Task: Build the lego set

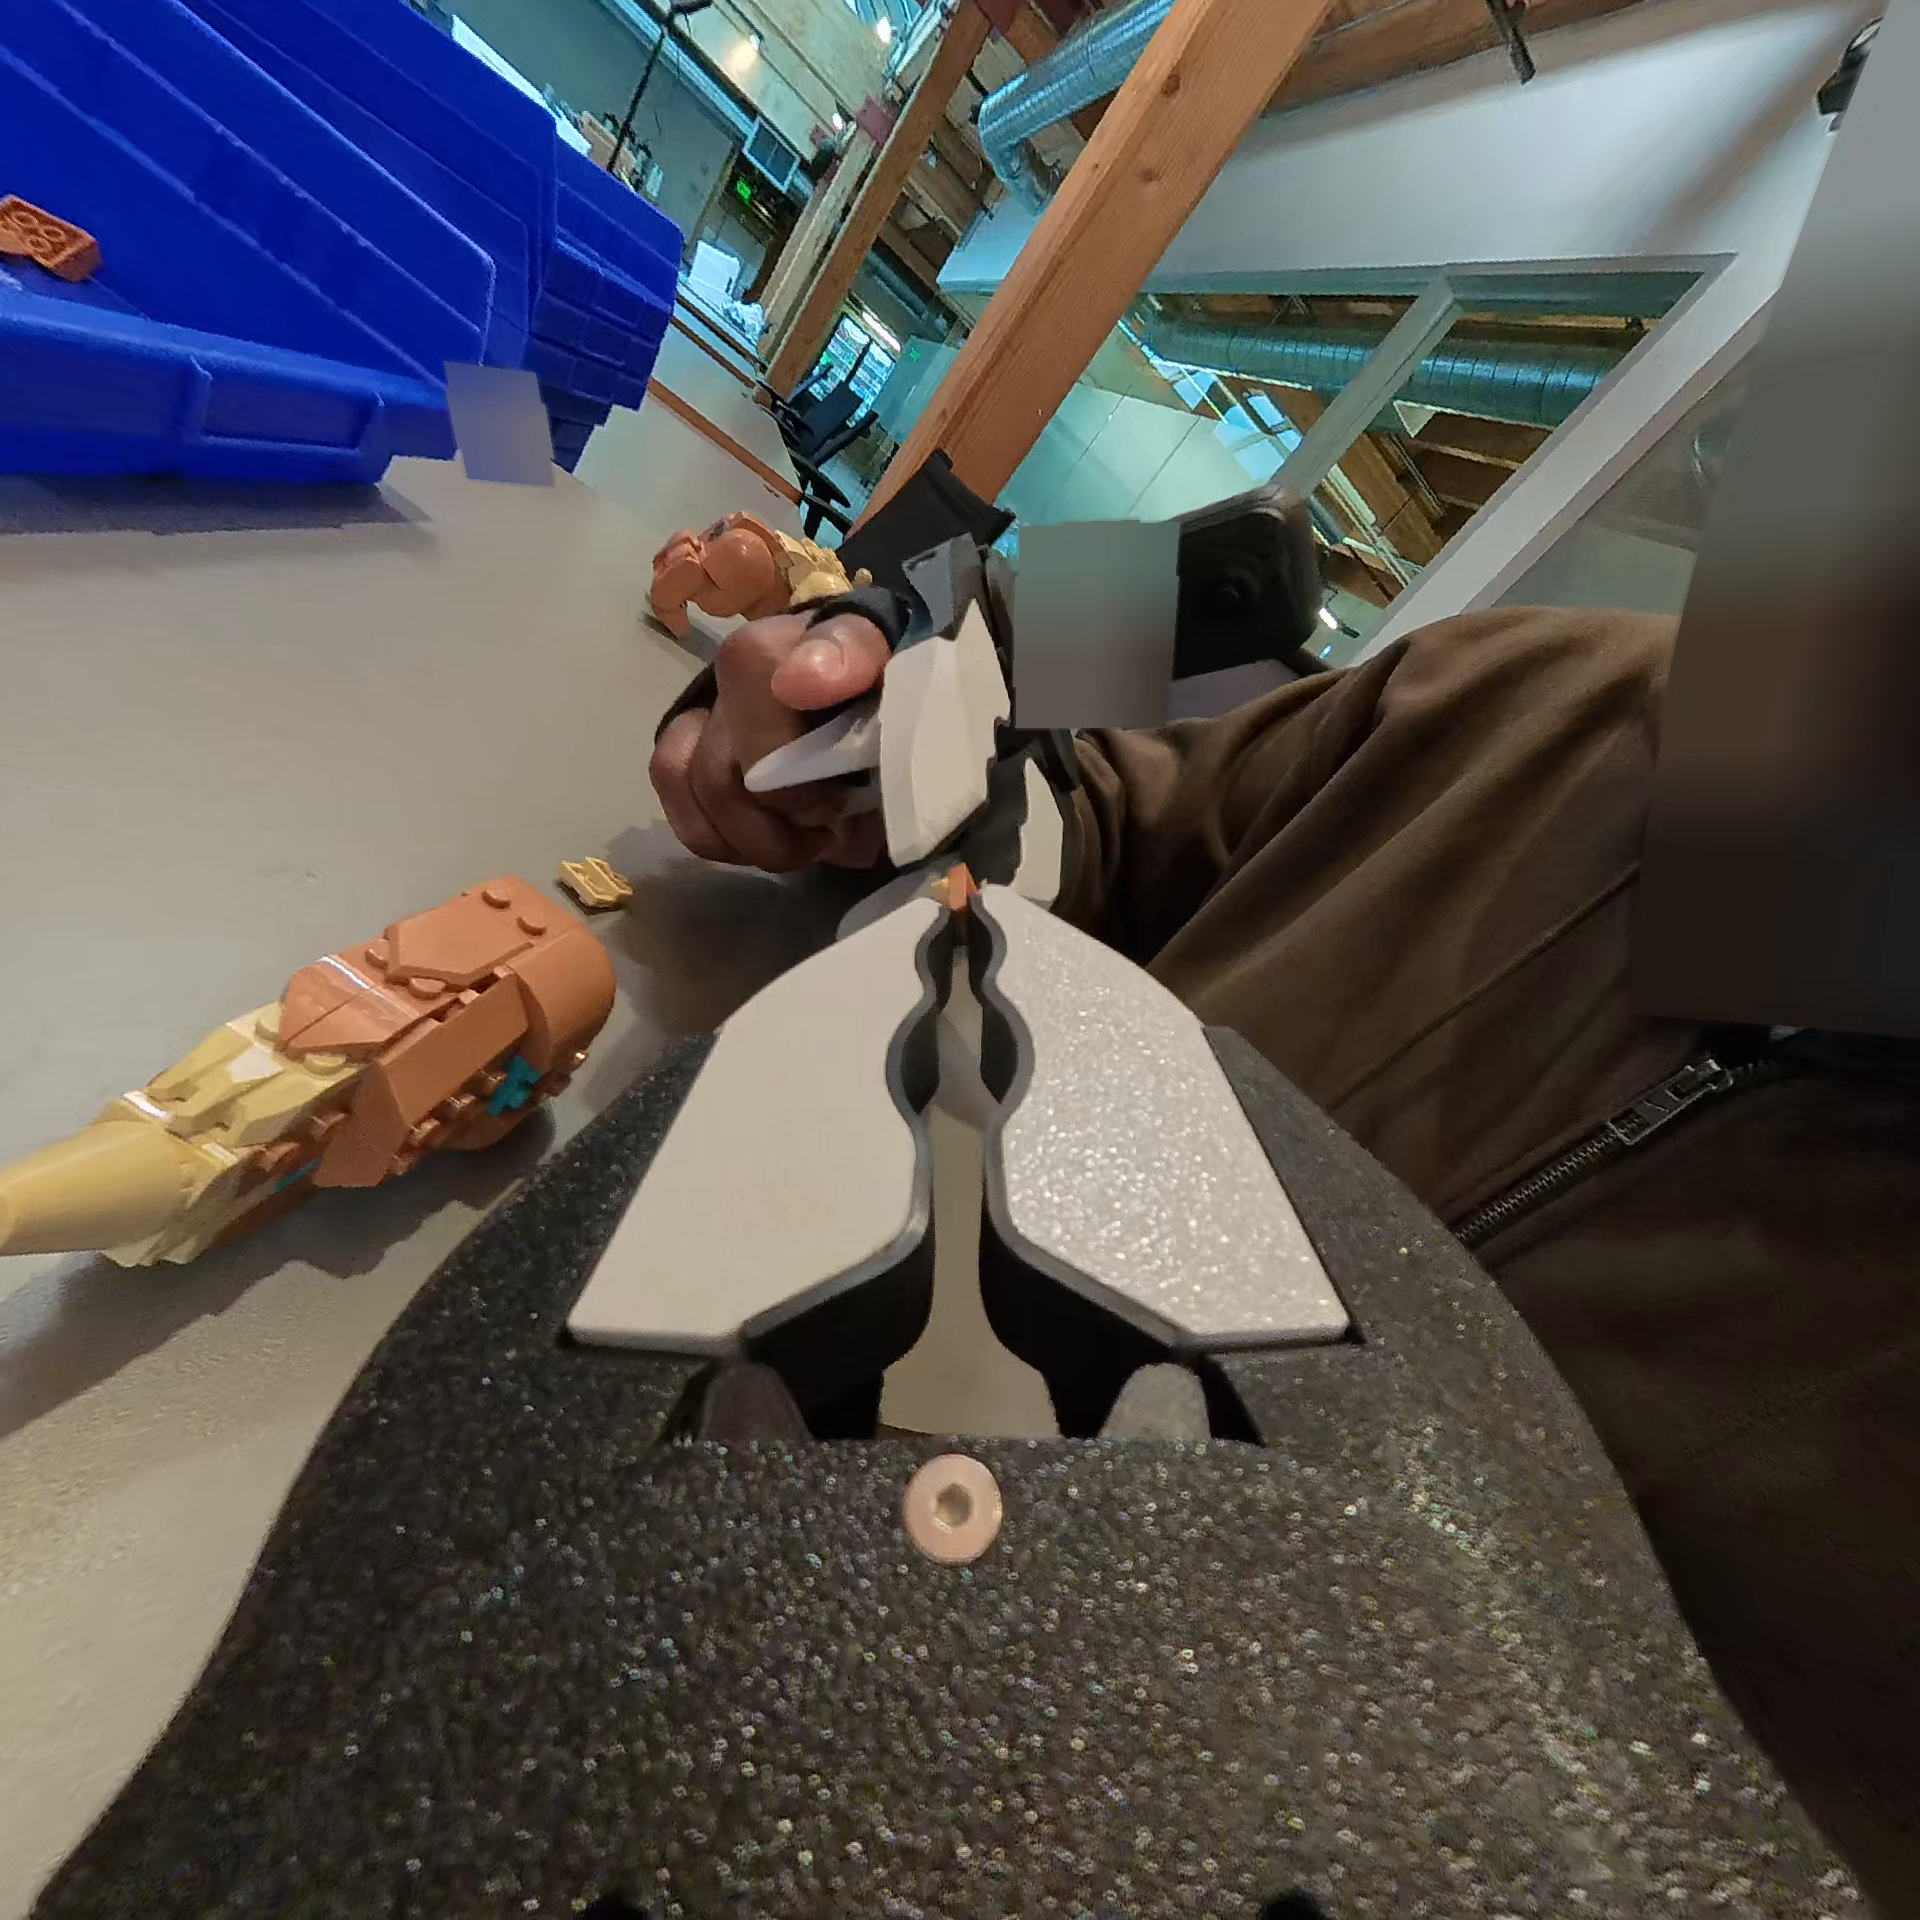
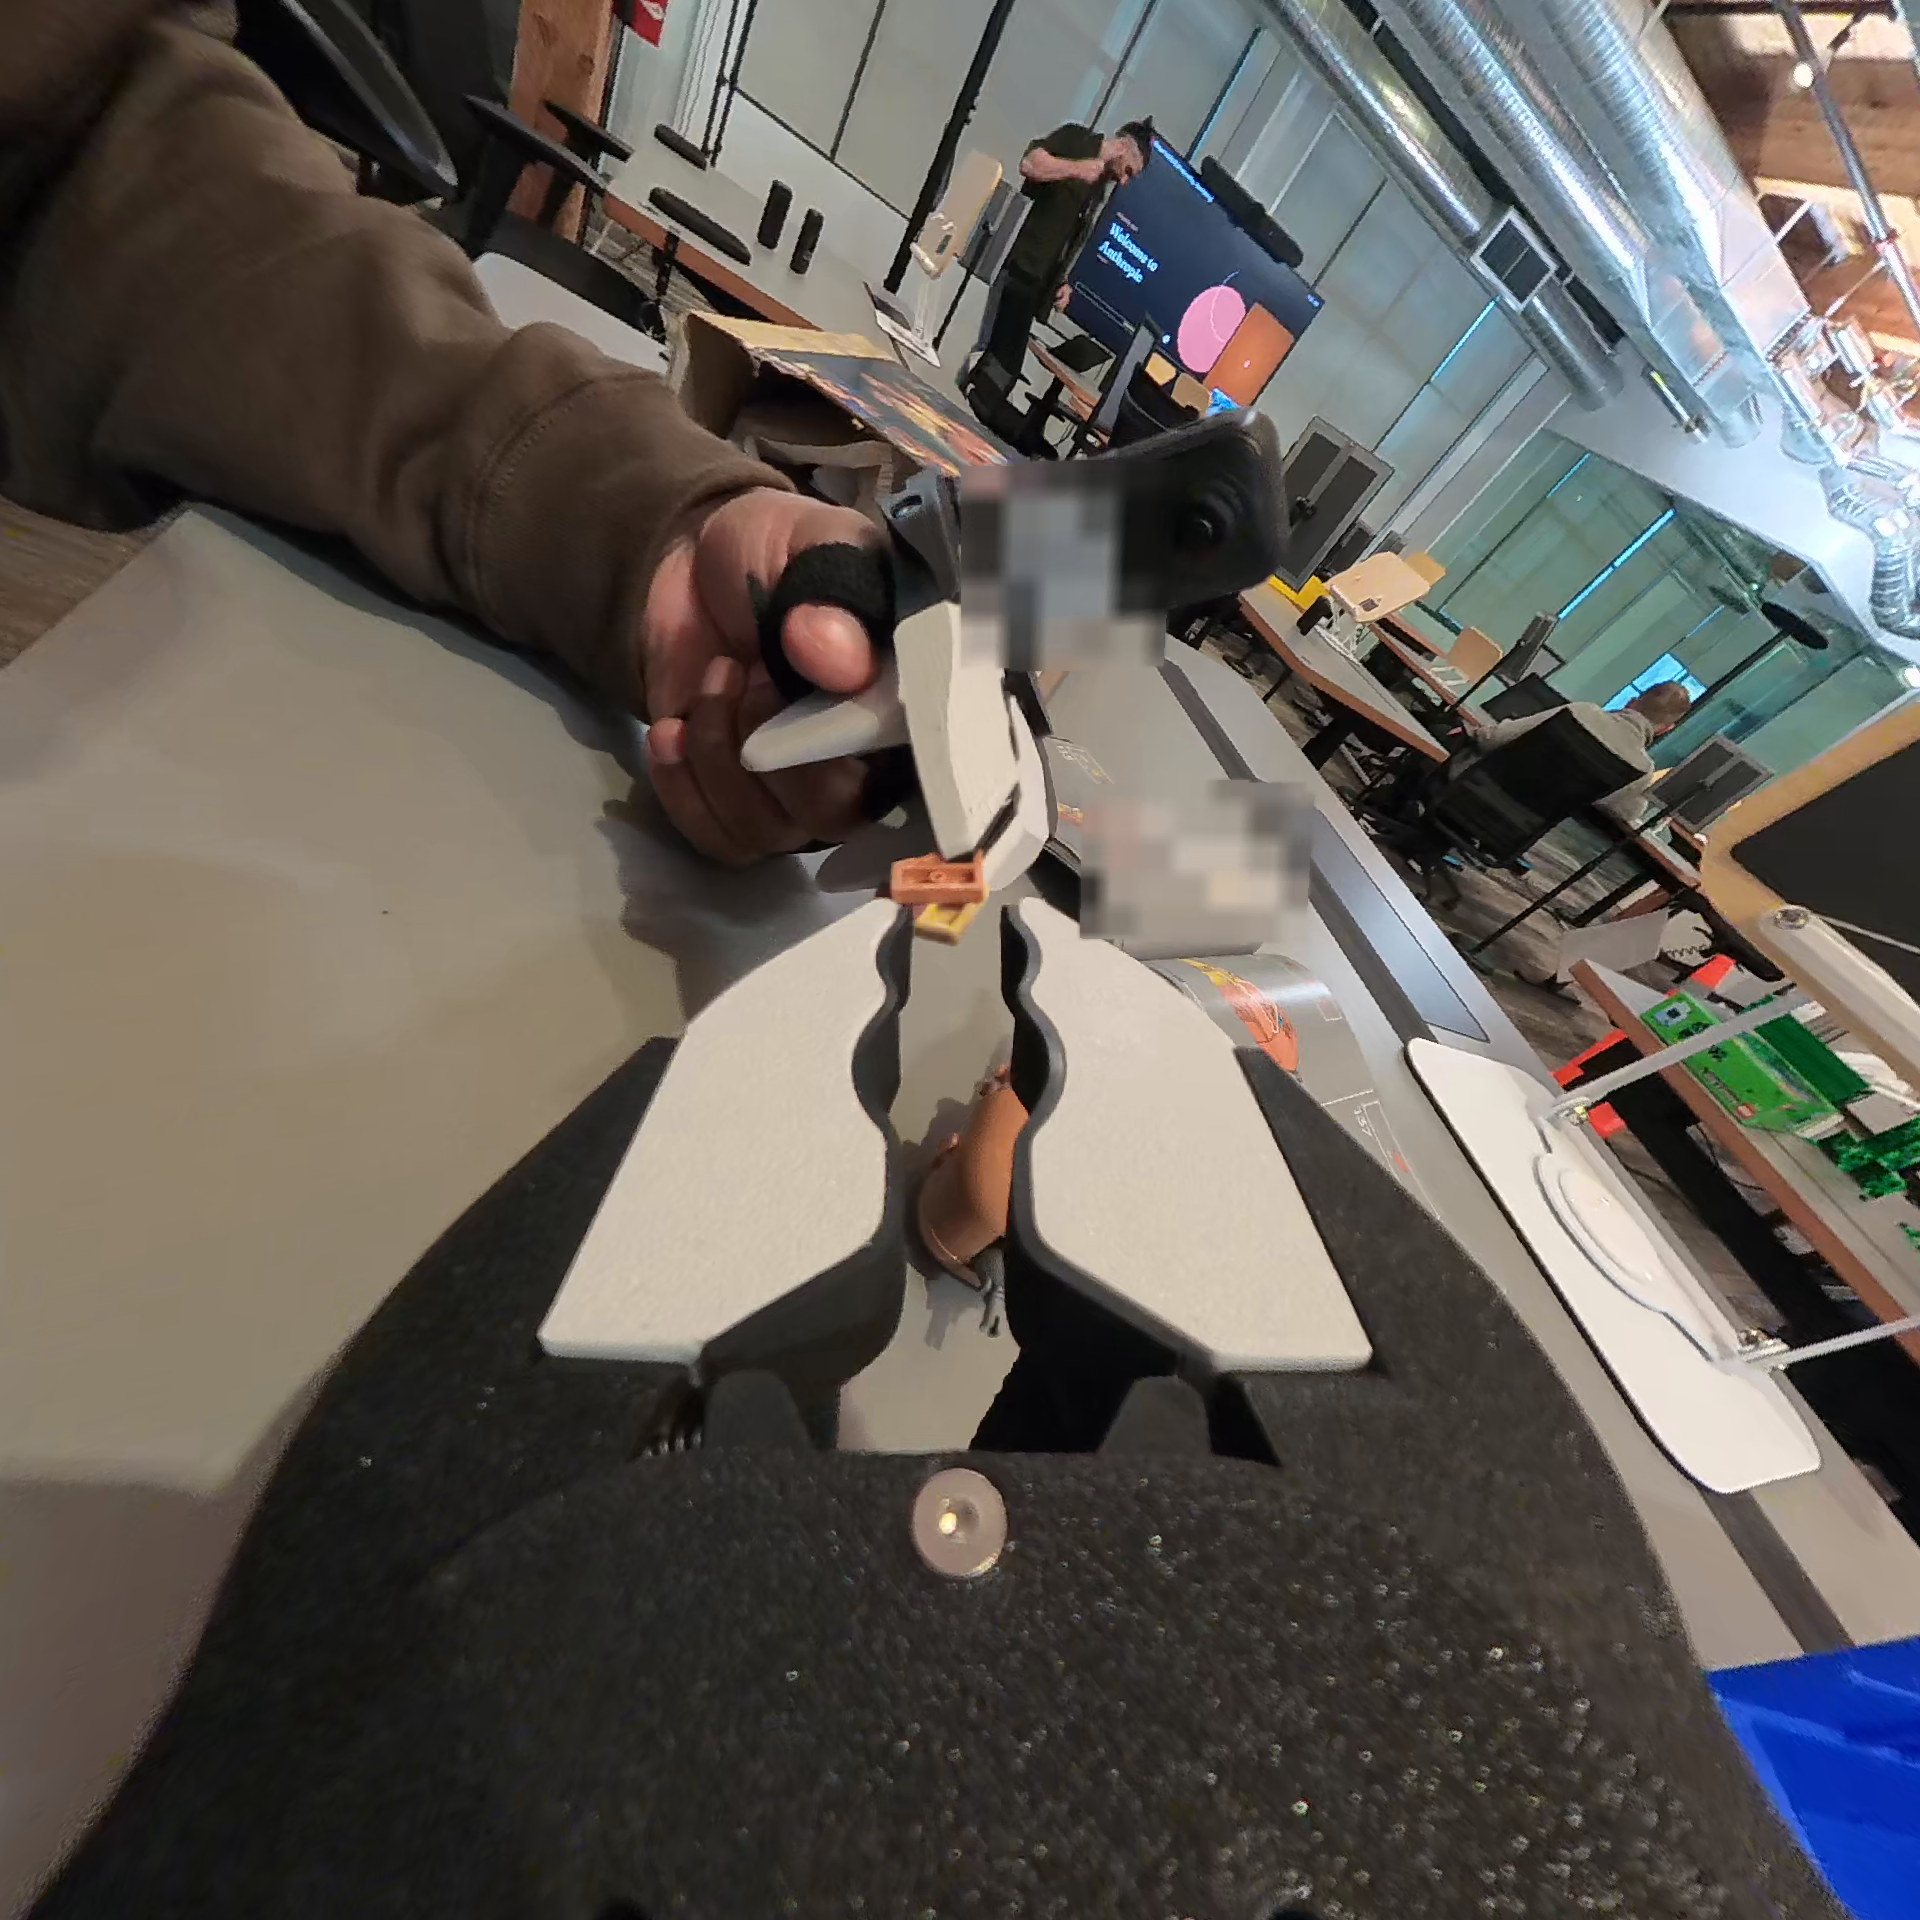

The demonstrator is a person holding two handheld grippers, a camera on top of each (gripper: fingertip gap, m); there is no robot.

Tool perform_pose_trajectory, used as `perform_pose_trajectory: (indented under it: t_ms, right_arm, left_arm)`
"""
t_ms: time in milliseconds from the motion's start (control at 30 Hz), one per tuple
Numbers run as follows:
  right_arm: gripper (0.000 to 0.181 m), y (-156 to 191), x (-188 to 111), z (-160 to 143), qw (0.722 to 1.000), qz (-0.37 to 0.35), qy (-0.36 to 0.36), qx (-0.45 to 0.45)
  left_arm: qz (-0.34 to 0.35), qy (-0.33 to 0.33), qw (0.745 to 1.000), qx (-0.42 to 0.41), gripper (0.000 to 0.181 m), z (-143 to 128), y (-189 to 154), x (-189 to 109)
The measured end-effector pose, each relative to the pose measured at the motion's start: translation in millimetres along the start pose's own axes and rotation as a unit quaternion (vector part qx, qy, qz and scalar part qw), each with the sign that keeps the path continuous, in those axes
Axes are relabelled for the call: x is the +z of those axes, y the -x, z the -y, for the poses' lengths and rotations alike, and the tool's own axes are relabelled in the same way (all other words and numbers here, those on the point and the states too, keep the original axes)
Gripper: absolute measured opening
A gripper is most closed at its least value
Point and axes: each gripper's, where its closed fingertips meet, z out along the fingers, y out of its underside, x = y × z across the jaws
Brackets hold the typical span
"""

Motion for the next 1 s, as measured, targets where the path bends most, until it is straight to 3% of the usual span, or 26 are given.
perform_pose_trajectory:
  t_ms: [467, 1000]
  right_arm:
    - [0.011, 14.7, -0.7, -3.0, 0.998, 0.033, 0.013, -0.053]
    - [0.009, 23.3, -2.8, -3.2, 0.996, 0.067, 0.012, -0.048]
  left_arm:
    - [-0.008, 0.046, 0.999, -0.017, 0.002, -13.6, -3.7, 2.2]
    - [-0.013, 0.074, 0.997, -0.01, 0.002, -21.9, -7.0, 3.9]
